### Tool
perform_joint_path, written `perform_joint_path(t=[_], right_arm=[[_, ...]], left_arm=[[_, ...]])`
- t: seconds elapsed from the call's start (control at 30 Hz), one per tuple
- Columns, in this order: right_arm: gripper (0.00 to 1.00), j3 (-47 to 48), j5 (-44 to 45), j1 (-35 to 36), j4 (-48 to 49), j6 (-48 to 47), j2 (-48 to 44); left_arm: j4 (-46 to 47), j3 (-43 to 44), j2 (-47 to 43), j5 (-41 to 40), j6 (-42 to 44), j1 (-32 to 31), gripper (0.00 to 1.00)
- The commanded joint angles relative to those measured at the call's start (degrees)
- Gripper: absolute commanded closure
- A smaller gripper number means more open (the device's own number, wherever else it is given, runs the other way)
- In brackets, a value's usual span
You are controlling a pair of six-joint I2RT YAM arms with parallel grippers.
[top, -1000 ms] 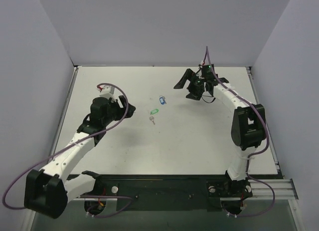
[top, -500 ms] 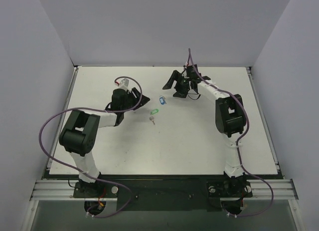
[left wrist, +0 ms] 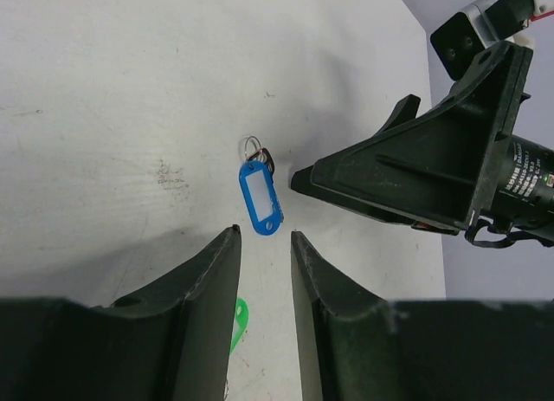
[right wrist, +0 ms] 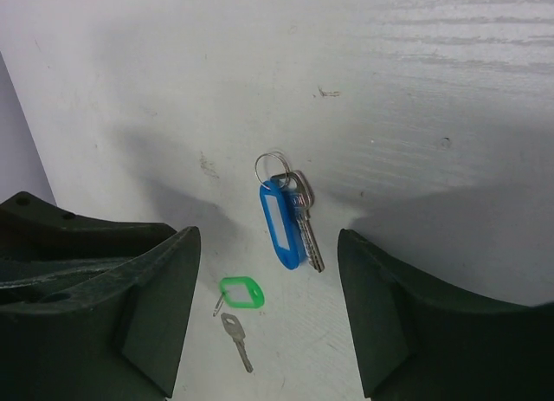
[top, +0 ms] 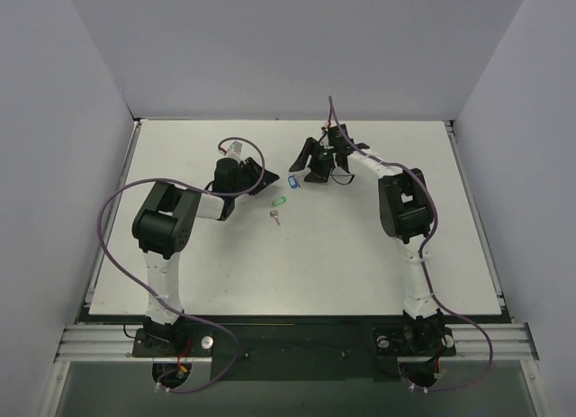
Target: Remove the keys from the keyring
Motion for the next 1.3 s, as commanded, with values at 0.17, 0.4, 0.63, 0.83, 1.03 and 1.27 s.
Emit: perform_joint_path(t=[0.17,0.4,0.63,0.83,1.03,1.27], right_arm=[[0.46,1.32,-2.77,1.65,2.14,-1.77,0.53],[0.51,1.41,-4.97,2.27,2.68,-1.51,1.05],[0.52,0.89,-5.76,2.01,3.56,-0.98,1.67],[0.51,-1.31,-7.33,0.6,6.45,-0.81,-0.88],[0.51,-3.94,-13.83,-0.28,18.84,7.0,-2.55],[0.51,-3.25,-10.78,-2.3,16.24,5.8,-2.2]], left_arm=[[3.35,4.78,4.79,0.85,-2.71,-0.62,0.67],[1.33,6.98,7.16,1.11,-3.32,-1.32,0.69],[2.73,7.16,9.19,1.81,-4.91,-1.32,0.7],[2.47,7.59,9.19,1.99,-4.74,-1.06,0.71],[1.59,8.48,9.63,2.26,-4.12,-0.97,0.71],[0.62,9.97,10.07,2.78,-4.12,-0.88,0.72]])
